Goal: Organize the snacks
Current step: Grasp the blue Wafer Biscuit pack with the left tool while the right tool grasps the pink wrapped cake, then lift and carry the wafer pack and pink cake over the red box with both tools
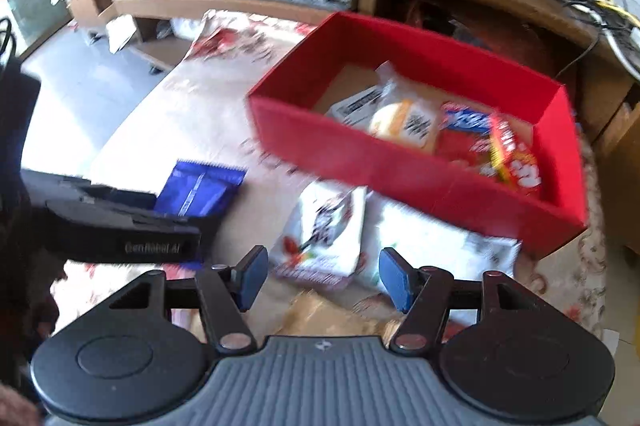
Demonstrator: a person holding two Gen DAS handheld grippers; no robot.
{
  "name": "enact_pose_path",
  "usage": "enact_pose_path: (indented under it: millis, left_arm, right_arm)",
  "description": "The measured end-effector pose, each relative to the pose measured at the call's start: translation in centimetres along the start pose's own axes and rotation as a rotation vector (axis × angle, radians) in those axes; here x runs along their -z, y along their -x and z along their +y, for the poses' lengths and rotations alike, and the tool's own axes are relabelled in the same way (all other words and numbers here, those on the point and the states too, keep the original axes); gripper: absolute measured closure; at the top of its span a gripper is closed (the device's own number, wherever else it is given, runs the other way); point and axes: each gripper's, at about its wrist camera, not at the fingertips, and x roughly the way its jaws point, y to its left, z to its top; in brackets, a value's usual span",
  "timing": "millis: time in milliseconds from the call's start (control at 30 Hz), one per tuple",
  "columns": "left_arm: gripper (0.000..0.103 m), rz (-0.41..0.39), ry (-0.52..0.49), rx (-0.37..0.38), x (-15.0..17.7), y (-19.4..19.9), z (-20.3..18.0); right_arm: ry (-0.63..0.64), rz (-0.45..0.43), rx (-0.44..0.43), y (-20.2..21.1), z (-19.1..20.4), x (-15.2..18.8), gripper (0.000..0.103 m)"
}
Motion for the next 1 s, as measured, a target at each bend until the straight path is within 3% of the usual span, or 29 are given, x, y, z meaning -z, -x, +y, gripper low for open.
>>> enact_pose_path:
  millis: [267, 400, 567, 667, 700, 733, 1000]
  left_arm:
    - [0.032, 0.005, 0.016, 0.034, 0.5, 0.6, 1.5]
    - [0.018, 0.010, 0.010, 0.042, 0.5, 0.4, 1.4]
    - [0.014, 0.030, -0.007, 0.038, 0.5, -0.5, 0.8]
    - [0.016, 0.024, -0.021, 0.016, 0.6, -0.6, 0.5]
    - [0.020, 0.022, -0.024, 0.014, 0.6, -0.6, 0.5]
    - [0.025, 0.021, -0.034, 0.009, 0.7, -0.4, 0.4]
    - [0.033, 0.026, -0.075, 0.027, 1.9, 0.7, 0.0]
  right_arm:
    - [0.100, 0.064, -0.076, -1.2, 4.8, 1.8, 0.030]
    - [0.138, 0.090, -0.082, -2.6, 6.2, 2.2, 0.025]
    - [0.135, 0.108, -0.100, -3.8, 6.7, 2.2, 0.023]
    - [0.145, 0.119, -0.112, -4.2, 7.0, 2.7, 0.032]
    - [0.154, 0.121, -0.118, -4.2, 7.1, 2.9, 0.040]
    - [0.170, 0.112, -0.109, -4.0, 7.1, 3.0, 0.042]
    - [0.122, 0.106, -0.101, -1.4, 5.1, 4.4, 0.044]
